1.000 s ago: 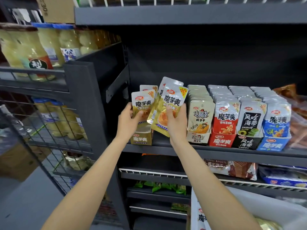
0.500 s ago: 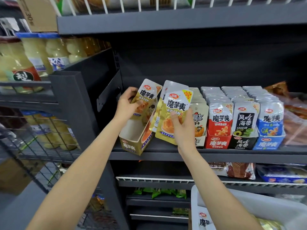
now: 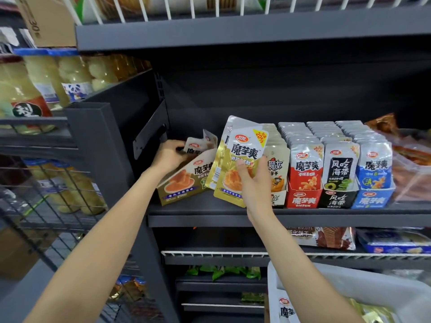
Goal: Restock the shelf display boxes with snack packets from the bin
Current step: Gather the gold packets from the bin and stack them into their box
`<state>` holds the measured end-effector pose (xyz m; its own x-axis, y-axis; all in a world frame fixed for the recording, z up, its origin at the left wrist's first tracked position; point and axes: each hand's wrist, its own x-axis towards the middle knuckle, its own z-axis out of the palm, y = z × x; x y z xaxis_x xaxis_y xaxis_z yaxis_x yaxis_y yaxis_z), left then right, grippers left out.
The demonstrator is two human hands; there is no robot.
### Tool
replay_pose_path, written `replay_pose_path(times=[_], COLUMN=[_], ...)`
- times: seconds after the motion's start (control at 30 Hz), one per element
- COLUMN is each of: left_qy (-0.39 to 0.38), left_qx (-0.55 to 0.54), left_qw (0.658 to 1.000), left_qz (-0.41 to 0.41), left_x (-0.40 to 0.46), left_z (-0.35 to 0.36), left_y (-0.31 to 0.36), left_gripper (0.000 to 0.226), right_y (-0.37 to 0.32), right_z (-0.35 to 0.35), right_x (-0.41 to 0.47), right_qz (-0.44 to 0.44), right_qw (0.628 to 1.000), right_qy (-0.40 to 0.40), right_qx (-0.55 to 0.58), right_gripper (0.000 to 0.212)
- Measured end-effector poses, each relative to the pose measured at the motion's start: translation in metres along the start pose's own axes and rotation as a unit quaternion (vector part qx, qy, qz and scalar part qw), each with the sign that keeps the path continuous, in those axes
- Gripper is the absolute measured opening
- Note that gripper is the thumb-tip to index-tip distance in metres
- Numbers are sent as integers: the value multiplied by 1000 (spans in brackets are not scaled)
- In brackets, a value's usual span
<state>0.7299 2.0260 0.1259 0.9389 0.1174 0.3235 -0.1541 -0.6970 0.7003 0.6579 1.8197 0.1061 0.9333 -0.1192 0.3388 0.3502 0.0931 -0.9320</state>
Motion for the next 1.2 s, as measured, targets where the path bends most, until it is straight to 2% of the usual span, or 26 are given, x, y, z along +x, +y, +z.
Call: replay_pose_path(times=[0.1,0.27,0.37,0.47,0.5,0.57,0.67,0.73,0.8,0.9,1.0,1.07,1.13,1.2], left_qy=[-24,-75,-19,20,30,57,92,84,51,8,-1,-3,-6,-2], left_qx=[4,70,53,-60,-68,-26,12,-21,-55,-105,-141,-149,-163,-164], left_qw=[1000,994,996,998,997,998,996,995,994,991,987,985,983,983], left_qz=[-18,47,66,17,6,11,8,-40,-81,-84,-80,-82,-84,-81], left_x=[-1,-9,-5,-3,-3,-3,-2,-3,-11,-26,-34,-37,-38,-39], left_z=[-5,2,2,6,8,12,11,9,8,11,12,10,8,7], left_y=[4,11,15,20,21,22,21,19,15,10,10,12,10,8], left_gripper=[31,29,30,27,26,28,44,50,44,31,32,32,32,29], right_y=[-2,-6,-10,-11,-11,-13,-12,-12,-13,-19,-24,-23,-16,-8], right_z=[-2,-13,-18,-19,-18,-15,-12,-10,-9,1,22,35,43,44], right_x=[-2,0,3,4,4,3,4,5,7,16,30,37,46,52], right_qz=[1,8,7,8,7,5,10,19,40,60,84,77,41,24], right_qw=[1000,999,999,999,999,999,1000,1000,998,994,987,992,998,989], right_qy=[-2,17,31,33,32,26,16,13,13,1,-37,-42,-37,-52], right_qx=[13,37,29,24,25,23,8,13,46,86,133,92,-26,-133], right_gripper=[19,19,18,17,17,19,18,16,15,13,19,21,19,20])
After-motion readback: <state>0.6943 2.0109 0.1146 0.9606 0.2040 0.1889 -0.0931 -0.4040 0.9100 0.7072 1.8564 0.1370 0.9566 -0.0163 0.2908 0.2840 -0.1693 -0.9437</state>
